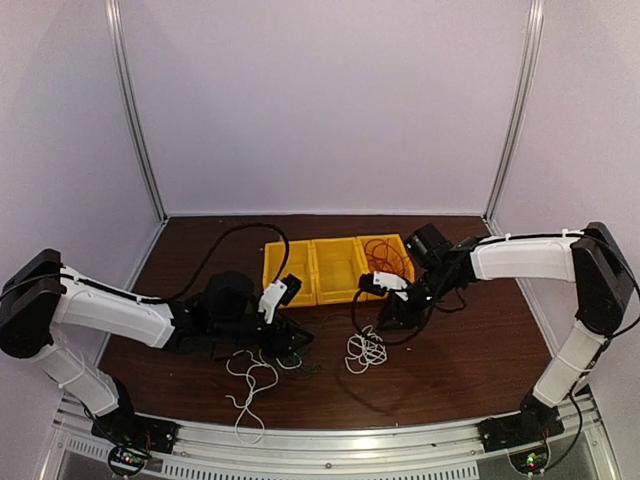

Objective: Untangle the cables

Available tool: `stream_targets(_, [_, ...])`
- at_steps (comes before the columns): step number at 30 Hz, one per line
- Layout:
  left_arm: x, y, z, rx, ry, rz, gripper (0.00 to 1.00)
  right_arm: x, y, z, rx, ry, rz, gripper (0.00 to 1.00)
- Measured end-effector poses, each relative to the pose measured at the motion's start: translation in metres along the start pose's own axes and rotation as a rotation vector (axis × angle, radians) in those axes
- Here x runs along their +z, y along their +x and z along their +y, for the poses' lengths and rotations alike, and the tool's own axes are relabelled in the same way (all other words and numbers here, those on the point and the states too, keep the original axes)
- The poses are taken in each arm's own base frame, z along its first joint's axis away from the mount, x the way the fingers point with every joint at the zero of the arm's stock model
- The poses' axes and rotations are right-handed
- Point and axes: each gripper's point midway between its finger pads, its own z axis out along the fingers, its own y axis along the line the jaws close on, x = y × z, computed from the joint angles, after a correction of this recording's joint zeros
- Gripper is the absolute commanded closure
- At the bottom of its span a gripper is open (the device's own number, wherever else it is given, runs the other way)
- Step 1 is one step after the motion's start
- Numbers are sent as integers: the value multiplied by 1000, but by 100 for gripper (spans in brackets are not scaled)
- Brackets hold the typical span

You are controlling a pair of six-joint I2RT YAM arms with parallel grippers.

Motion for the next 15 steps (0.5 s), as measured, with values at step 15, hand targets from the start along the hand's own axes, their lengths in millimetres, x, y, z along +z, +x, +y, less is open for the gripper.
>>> stream_targets(15, [3,-6,-5,-58,40,-67,46,45,23,6,11,-42,104,100])
